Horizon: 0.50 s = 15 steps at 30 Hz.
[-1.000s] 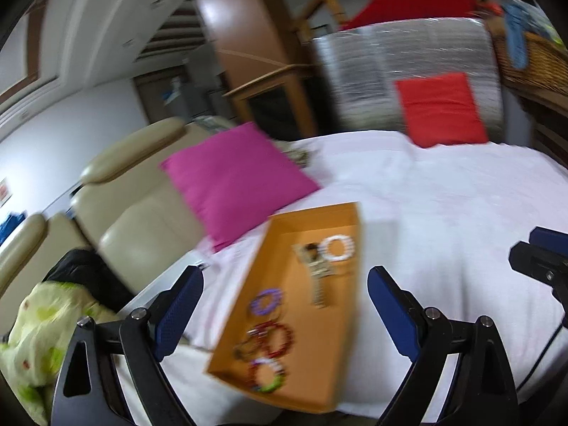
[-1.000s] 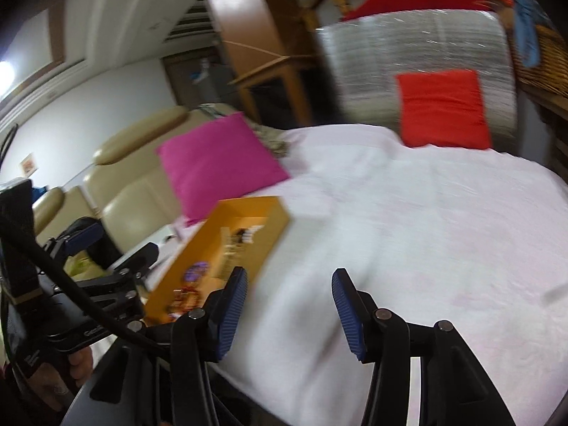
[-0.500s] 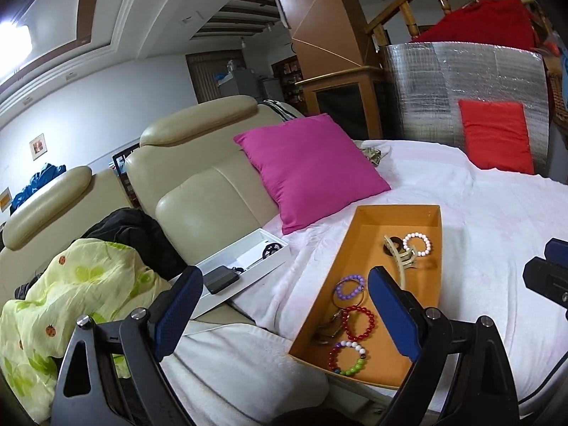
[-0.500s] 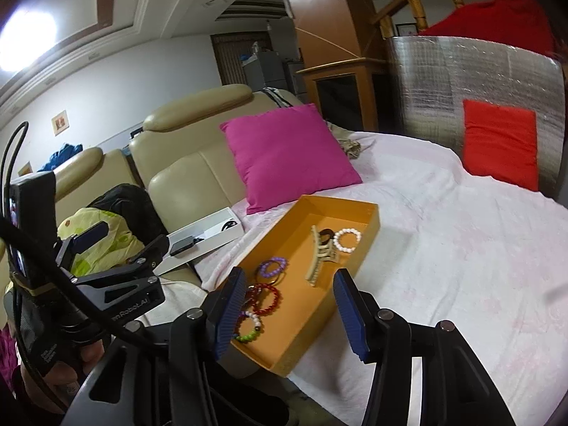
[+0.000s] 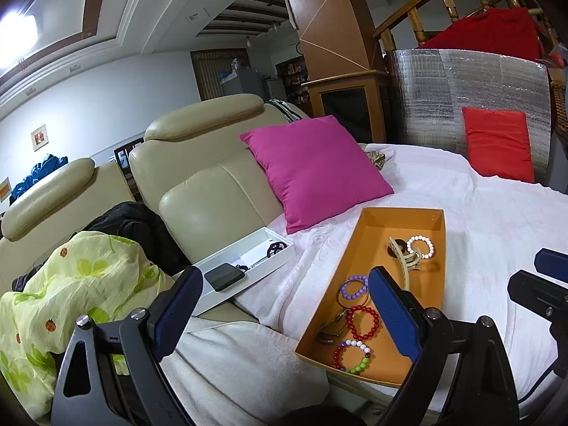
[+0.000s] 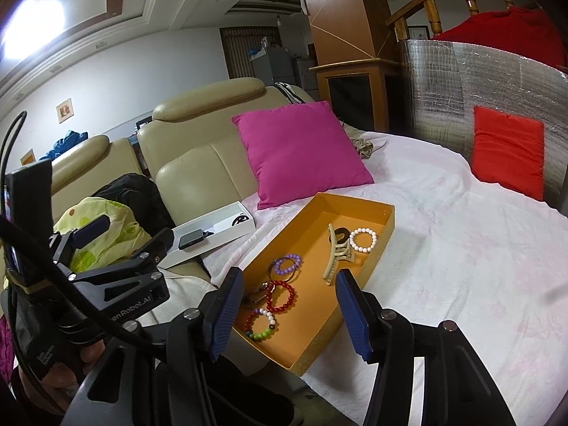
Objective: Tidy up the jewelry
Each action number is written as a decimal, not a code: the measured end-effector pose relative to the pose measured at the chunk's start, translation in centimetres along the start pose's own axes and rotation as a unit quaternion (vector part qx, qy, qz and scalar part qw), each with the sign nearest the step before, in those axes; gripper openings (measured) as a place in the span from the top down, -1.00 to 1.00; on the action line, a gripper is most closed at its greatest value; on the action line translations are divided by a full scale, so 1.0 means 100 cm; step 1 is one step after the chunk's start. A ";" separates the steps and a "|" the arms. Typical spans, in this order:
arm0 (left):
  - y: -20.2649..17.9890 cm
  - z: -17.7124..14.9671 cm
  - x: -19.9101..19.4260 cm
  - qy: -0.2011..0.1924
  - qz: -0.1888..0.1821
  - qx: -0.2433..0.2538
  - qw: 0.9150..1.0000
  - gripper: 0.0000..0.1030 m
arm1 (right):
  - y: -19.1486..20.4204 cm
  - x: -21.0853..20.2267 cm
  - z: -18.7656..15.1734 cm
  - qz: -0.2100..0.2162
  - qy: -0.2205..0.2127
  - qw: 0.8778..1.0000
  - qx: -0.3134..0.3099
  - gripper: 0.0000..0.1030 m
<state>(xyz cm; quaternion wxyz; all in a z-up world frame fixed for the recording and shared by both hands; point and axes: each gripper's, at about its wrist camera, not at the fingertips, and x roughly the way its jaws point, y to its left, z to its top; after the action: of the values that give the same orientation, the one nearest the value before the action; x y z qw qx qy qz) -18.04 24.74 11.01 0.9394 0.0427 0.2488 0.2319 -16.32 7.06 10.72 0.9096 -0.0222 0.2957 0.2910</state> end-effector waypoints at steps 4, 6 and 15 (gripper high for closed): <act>0.001 -0.001 0.001 0.002 0.000 -0.002 1.000 -0.83 | -0.001 0.005 0.000 -0.001 0.005 1.000 0.000 -0.13; 0.002 -0.001 0.002 0.003 -0.001 -0.003 1.000 -0.83 | 0.000 0.007 0.000 -0.003 0.006 1.000 -0.001 -0.13; 0.005 -0.001 0.005 0.004 -0.002 -0.007 1.000 -0.84 | 0.003 0.020 0.001 -0.008 0.013 1.000 -0.008 -0.13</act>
<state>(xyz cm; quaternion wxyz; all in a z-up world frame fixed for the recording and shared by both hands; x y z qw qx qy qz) -17.92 25.44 10.85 0.9393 0.0350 0.2507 0.2316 -15.18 8.37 9.72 0.9078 -0.0362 0.3050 0.2855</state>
